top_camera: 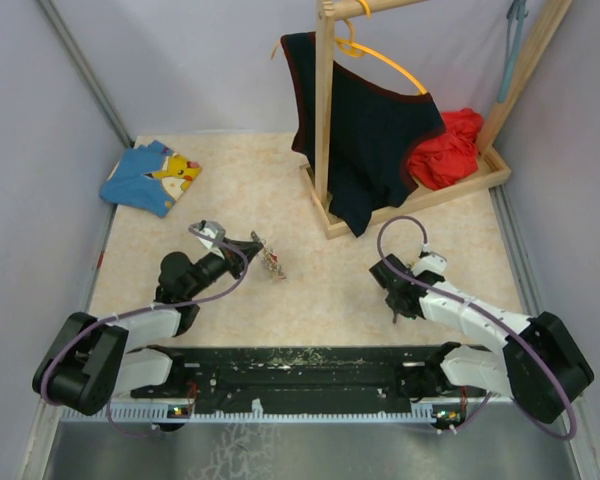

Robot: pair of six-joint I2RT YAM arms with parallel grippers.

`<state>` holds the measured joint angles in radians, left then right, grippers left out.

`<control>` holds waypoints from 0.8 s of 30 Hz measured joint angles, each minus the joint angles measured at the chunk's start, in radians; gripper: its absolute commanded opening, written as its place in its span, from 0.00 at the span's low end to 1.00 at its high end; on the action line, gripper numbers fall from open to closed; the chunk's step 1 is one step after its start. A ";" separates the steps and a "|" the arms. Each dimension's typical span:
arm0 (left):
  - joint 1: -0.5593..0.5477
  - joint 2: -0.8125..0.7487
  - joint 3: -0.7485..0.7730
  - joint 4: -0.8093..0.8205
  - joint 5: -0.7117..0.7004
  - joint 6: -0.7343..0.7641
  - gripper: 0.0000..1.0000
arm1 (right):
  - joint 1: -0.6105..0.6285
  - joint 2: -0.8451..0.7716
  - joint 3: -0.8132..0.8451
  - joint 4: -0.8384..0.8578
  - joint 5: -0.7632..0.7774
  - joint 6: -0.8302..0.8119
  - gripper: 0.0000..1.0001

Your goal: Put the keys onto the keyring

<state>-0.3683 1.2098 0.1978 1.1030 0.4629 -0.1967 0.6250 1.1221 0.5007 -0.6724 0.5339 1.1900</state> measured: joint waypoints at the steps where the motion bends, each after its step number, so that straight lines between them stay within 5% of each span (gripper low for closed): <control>1: 0.000 0.000 0.000 -0.007 0.000 0.003 0.00 | 0.000 0.006 0.002 0.000 0.006 0.000 0.13; 5: 0.000 0.001 0.004 -0.035 0.002 0.011 0.00 | 0.000 0.027 0.006 0.019 0.000 -0.002 0.00; 15: -0.003 0.012 0.025 -0.072 0.020 0.016 0.00 | 0.113 0.106 0.114 -0.012 -0.054 -0.112 0.00; 24: -0.012 0.034 0.036 -0.089 0.070 0.029 0.00 | 0.218 0.260 0.387 0.048 -0.164 -0.493 0.00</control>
<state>-0.3801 1.2442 0.2337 1.0138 0.5327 -0.1673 0.8429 1.3823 0.8879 -0.6247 0.3698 0.6971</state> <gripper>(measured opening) 0.007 0.004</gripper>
